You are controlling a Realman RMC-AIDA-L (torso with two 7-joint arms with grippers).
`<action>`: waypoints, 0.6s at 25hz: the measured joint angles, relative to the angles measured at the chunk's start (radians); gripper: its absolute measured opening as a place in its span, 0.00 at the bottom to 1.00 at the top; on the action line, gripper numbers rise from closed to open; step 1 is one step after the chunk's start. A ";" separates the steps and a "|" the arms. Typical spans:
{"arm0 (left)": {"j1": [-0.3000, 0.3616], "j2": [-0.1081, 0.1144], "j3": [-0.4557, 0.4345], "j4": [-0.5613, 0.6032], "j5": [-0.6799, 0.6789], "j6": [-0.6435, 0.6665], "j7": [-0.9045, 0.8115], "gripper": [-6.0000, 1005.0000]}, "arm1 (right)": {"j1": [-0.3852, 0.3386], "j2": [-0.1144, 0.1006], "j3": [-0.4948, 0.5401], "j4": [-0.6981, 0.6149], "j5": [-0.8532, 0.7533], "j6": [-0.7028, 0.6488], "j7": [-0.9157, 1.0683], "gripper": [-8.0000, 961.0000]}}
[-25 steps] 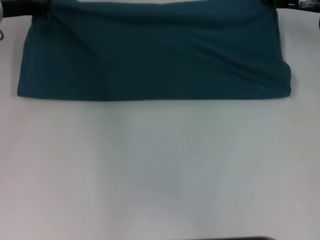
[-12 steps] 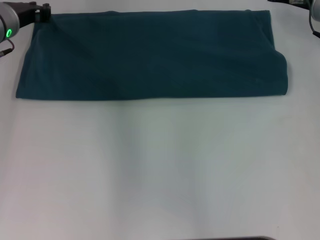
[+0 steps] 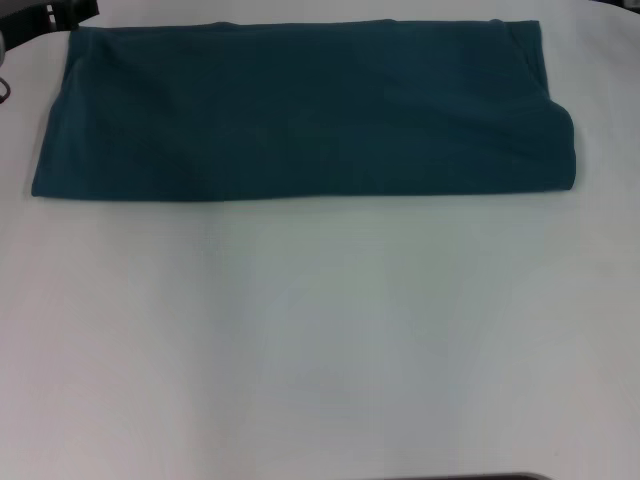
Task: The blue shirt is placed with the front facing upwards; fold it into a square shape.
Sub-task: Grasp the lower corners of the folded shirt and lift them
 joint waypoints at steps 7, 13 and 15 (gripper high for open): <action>0.084 0.000 0.001 -0.125 -0.040 0.313 0.000 0.70 | -0.102 -0.013 0.001 0.068 0.017 0.224 0.000 0.66; 0.152 -0.001 0.001 -0.162 -0.078 0.452 0.000 0.70 | -0.185 -0.042 -0.002 0.086 0.000 0.410 0.008 0.66; 0.173 -0.001 0.002 -0.175 -0.089 0.498 0.005 0.70 | -0.214 -0.055 0.002 0.101 0.000 0.488 0.013 0.66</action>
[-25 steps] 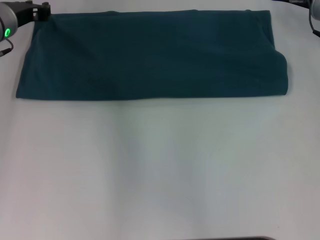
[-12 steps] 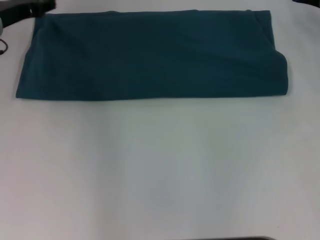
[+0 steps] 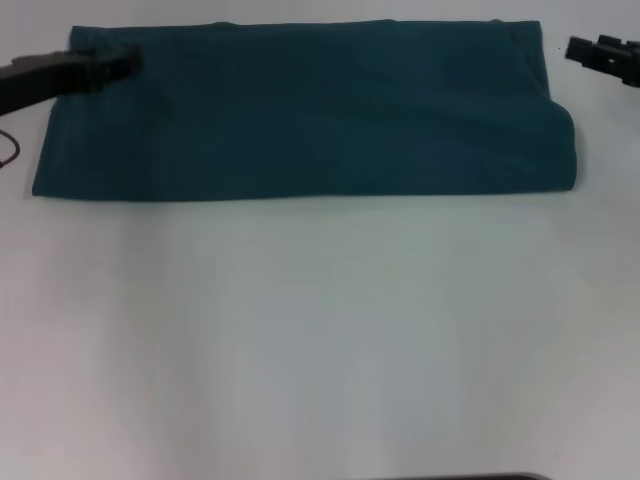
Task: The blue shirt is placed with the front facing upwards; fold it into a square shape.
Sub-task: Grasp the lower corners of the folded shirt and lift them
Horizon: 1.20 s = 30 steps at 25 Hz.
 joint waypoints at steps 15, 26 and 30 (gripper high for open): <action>0.109 -0.001 0.007 -0.039 -0.049 0.217 0.078 0.69 | -0.002 -0.067 -0.012 0.033 -0.249 0.204 0.286 0.63; 0.131 0.000 0.008 -0.040 -0.069 0.223 0.101 0.69 | -0.010 -0.050 -0.013 0.019 -0.278 0.176 0.293 0.60; 0.131 -0.001 0.008 -0.038 -0.069 0.223 0.105 0.69 | -0.004 -0.037 -0.015 0.009 -0.304 0.110 0.288 0.60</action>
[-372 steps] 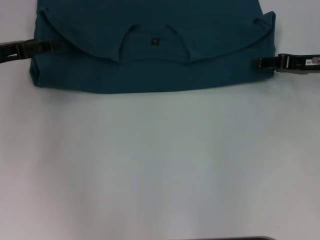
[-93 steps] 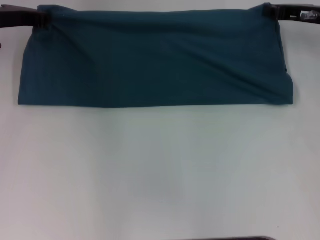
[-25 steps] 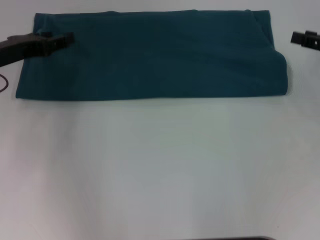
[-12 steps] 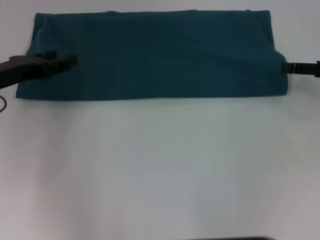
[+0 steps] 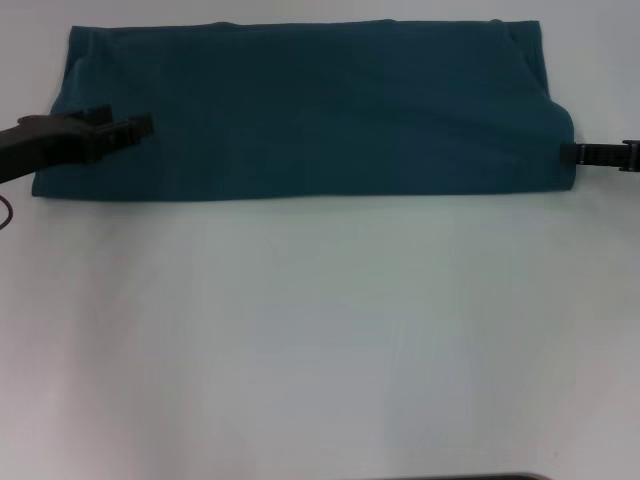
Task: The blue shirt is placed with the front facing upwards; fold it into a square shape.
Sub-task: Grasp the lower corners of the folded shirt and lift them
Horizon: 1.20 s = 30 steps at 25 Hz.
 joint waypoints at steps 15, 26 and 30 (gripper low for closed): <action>-0.009 0.001 -0.007 0.000 0.000 -0.012 0.000 0.69 | 0.047 0.014 -0.024 -0.044 -0.024 -0.071 -0.005 0.56; -0.018 0.001 -0.002 0.000 0.000 -0.027 -0.002 0.69 | 0.047 0.017 -0.043 -0.056 -0.024 -0.076 -0.005 0.49; -0.020 0.001 -0.002 0.000 0.000 -0.027 -0.006 0.69 | 0.044 0.012 -0.040 -0.056 -0.024 -0.078 -0.001 0.40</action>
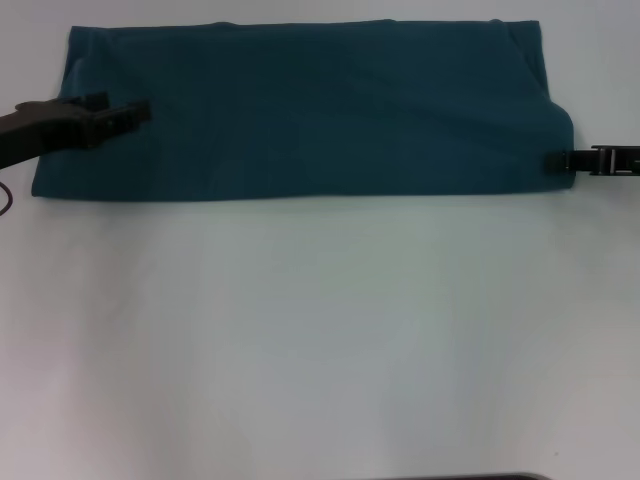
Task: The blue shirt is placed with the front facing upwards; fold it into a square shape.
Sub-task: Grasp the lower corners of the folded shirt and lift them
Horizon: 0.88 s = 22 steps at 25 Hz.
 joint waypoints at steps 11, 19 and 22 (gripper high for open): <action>0.005 0.001 -0.007 0.002 0.004 0.000 -0.013 0.69 | 0.000 -0.005 -0.002 0.001 -0.004 0.005 -0.005 0.06; 0.045 0.004 -0.024 0.007 0.009 -0.054 -0.014 0.69 | 0.004 -0.004 -0.002 0.001 -0.004 0.004 -0.006 0.02; 0.063 0.009 -0.024 0.021 0.009 -0.090 -0.010 0.69 | 0.004 -0.004 -0.002 0.001 -0.004 0.004 -0.006 0.02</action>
